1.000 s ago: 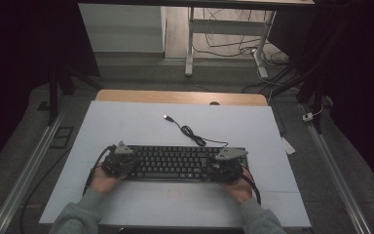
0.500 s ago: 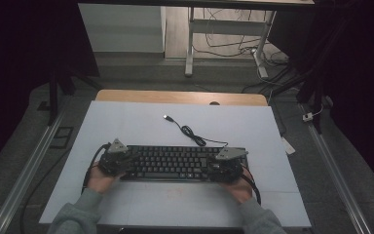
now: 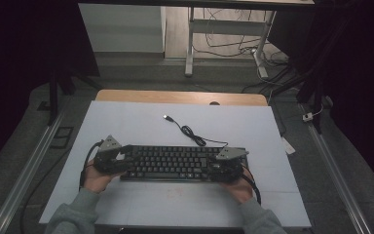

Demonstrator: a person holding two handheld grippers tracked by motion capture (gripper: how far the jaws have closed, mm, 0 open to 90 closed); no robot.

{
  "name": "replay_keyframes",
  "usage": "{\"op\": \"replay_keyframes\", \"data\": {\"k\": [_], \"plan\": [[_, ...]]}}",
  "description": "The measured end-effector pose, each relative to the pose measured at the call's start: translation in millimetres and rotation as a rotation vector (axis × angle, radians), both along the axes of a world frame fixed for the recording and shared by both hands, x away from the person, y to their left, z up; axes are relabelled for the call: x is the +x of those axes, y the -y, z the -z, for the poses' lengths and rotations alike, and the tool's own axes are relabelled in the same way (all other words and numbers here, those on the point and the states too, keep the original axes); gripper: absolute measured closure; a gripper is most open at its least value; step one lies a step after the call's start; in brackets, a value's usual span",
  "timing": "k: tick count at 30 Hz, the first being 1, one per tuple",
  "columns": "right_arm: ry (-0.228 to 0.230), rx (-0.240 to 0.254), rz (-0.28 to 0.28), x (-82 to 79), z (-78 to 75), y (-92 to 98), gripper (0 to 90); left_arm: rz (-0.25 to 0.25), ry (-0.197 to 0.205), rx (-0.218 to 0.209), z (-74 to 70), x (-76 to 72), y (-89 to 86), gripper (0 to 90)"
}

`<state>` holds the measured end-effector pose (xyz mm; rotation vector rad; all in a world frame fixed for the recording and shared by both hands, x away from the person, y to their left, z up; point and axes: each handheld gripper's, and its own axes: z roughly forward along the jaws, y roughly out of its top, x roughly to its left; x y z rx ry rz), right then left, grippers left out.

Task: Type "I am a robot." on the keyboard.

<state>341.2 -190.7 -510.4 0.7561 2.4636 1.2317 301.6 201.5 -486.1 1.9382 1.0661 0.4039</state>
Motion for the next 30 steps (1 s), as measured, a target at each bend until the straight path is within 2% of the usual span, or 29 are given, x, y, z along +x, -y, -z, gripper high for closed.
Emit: {"op": "replay_keyframes", "data": {"k": [3, 9, 21, 28, 30], "plan": [[-0.001, 0.001, 0.0, 0.2, 0.4, -0.1, 42.4, -0.002, -0.003, -0.001, -0.1, 0.0, -0.4, 37.8], [0.004, 0.0, 0.0, -0.2, -0.4, -0.2, 42.4, 0.012, -0.007, -0.006, -0.9, -0.5, 0.1, 34.7], [0.015, 0.011, -0.001, -0.4, -3.6, 0.8, 42.5, 0.018, -0.038, 0.009, 2.3, 1.8, 2.3, 31.9], [0.017, 0.044, -0.008, -1.4, -8.1, -1.6, 42.8, 0.016, -0.047, 0.013, 3.3, 2.5, 2.1, 31.7], [0.02, 0.039, -0.01, -1.7, -9.9, -2.7, 42.9, 0.015, -0.051, 0.016, 4.0, 2.8, 2.9, 31.5]]}}
